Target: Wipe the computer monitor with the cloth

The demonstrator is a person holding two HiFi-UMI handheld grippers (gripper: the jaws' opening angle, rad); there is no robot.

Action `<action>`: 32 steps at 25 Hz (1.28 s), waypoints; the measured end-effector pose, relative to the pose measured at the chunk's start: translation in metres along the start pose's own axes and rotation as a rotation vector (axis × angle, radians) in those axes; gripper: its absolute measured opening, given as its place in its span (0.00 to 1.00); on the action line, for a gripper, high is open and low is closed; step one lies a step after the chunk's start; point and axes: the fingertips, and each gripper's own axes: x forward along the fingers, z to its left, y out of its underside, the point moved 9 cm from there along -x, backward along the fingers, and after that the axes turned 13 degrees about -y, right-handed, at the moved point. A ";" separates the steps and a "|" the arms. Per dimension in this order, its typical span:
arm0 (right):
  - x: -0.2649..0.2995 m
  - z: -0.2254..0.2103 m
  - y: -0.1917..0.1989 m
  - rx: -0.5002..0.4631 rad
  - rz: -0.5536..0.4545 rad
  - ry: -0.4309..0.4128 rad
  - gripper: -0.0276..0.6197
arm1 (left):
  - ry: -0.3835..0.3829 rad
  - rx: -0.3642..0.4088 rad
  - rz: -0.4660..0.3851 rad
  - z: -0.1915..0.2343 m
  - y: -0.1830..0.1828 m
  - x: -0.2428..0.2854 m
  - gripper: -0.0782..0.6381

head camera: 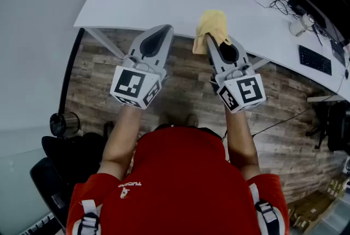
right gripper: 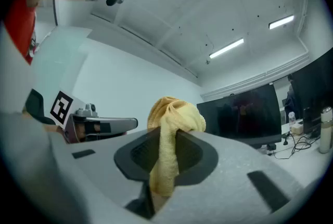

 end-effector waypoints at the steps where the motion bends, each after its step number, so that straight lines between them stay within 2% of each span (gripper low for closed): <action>1: -0.001 -0.001 0.000 0.001 -0.002 -0.001 0.14 | 0.000 0.001 0.001 -0.002 0.000 0.001 0.12; 11: -0.028 -0.019 0.003 0.040 -0.026 -0.004 0.14 | -0.013 0.011 0.019 -0.027 0.002 0.011 0.12; 21: -0.053 -0.052 0.007 0.064 -0.051 -0.048 0.14 | -0.052 0.031 0.026 -0.062 0.012 0.032 0.12; 28: -0.041 -0.068 0.007 0.046 -0.057 -0.075 0.14 | -0.065 0.037 0.026 -0.057 0.018 0.050 0.12; 32: -0.019 -0.079 0.006 0.028 -0.053 -0.075 0.14 | -0.058 0.033 0.012 -0.040 0.020 0.069 0.12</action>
